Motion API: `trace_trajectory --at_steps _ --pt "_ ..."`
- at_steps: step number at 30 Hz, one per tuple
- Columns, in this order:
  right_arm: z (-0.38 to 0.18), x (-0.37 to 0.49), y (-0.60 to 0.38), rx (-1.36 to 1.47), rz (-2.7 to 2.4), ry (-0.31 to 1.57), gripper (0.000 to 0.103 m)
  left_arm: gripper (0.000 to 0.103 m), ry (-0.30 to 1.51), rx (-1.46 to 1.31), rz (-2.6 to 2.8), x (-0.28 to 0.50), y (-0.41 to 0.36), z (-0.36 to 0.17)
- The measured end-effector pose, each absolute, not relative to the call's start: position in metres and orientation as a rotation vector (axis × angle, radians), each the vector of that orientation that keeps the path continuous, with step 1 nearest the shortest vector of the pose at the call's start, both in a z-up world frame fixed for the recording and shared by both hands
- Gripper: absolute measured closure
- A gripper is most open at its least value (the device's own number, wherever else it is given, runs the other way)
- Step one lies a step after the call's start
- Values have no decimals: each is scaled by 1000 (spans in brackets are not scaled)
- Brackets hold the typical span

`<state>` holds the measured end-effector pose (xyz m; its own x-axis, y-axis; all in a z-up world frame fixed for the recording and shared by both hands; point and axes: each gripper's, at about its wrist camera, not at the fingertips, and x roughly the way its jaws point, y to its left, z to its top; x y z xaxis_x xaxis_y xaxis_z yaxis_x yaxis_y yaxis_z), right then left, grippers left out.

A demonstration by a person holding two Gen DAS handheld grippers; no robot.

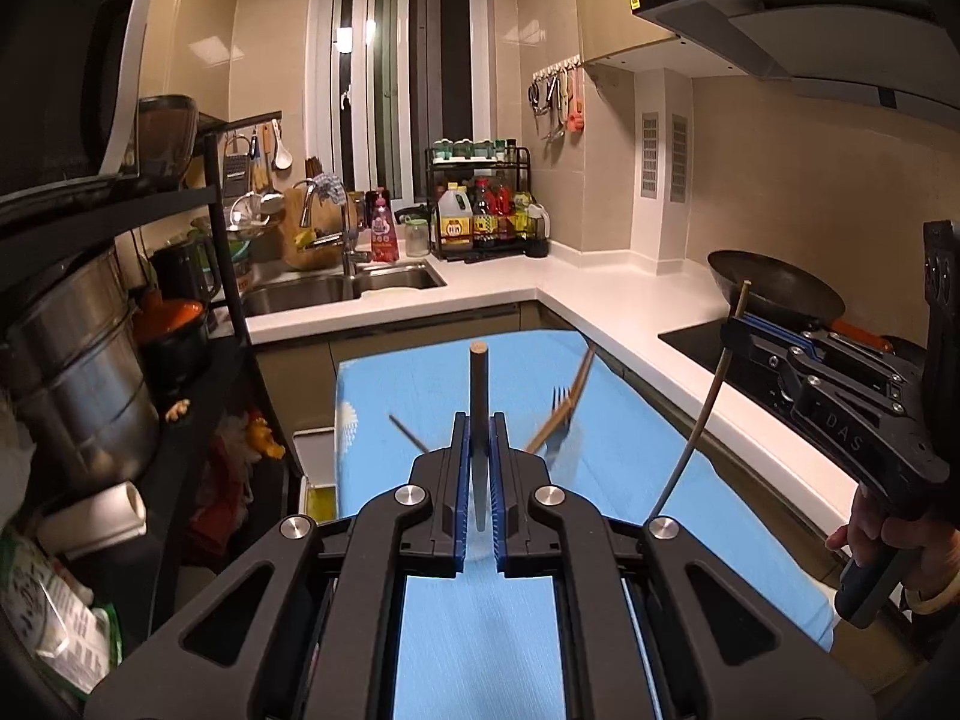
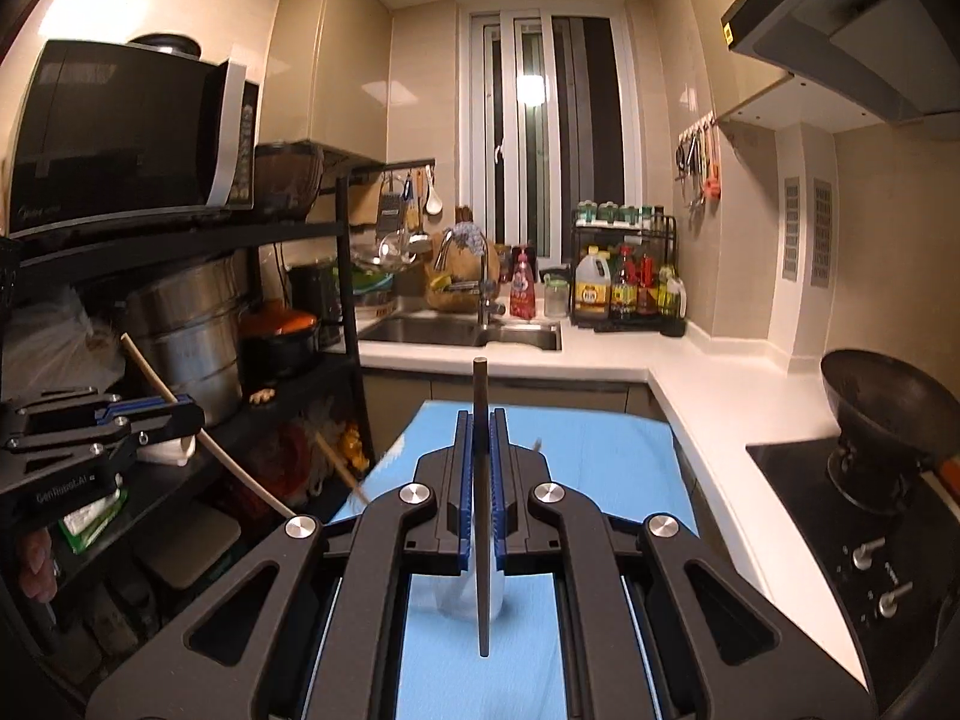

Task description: Organize utensils

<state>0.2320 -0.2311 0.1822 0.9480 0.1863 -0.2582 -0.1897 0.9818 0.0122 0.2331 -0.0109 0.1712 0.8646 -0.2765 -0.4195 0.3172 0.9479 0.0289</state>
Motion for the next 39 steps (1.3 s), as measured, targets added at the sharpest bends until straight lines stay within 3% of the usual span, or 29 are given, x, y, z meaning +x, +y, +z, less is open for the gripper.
trace_trajectory --at_steps 17,31,39 --pt "219 311 -219 17 185 200 97 97 458 144 -312 317 -35 199" --pt "164 349 -214 15 191 314 97 97 554 114 -341 355 -37 162" --pt "156 358 -211 27 219 389 98 97 716 67 -346 369 -24 137"
